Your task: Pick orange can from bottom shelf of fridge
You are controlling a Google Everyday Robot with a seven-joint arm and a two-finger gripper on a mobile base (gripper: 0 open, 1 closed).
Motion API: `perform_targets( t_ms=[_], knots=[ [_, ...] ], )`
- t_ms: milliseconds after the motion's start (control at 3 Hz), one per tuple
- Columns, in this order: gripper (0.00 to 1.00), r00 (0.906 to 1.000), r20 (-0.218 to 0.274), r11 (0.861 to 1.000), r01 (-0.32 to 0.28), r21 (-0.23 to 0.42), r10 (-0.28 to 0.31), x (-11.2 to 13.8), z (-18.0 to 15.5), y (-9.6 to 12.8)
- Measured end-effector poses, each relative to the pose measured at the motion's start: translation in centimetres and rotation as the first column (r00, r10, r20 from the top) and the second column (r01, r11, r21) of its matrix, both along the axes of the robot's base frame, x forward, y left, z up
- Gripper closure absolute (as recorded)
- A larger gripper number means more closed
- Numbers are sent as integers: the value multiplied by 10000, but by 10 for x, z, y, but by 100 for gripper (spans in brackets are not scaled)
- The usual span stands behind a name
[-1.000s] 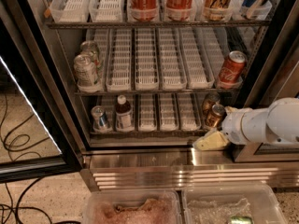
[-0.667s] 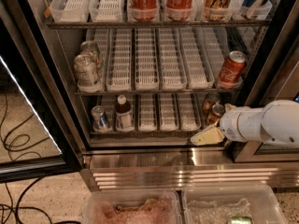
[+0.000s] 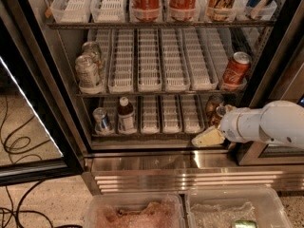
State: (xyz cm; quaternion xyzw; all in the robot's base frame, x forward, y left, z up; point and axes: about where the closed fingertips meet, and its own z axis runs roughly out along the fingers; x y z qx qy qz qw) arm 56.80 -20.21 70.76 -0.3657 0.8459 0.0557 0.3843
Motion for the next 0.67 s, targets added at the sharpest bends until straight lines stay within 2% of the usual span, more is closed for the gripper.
perform_targets(
  t_ms=[333, 667],
  knots=[
    [0, 9992, -67, 9974, 379, -617, -384, 14, -21, -15],
    [0, 9991, -74, 9972, 407, -623, -413, 15, -21, -16]
  ],
)
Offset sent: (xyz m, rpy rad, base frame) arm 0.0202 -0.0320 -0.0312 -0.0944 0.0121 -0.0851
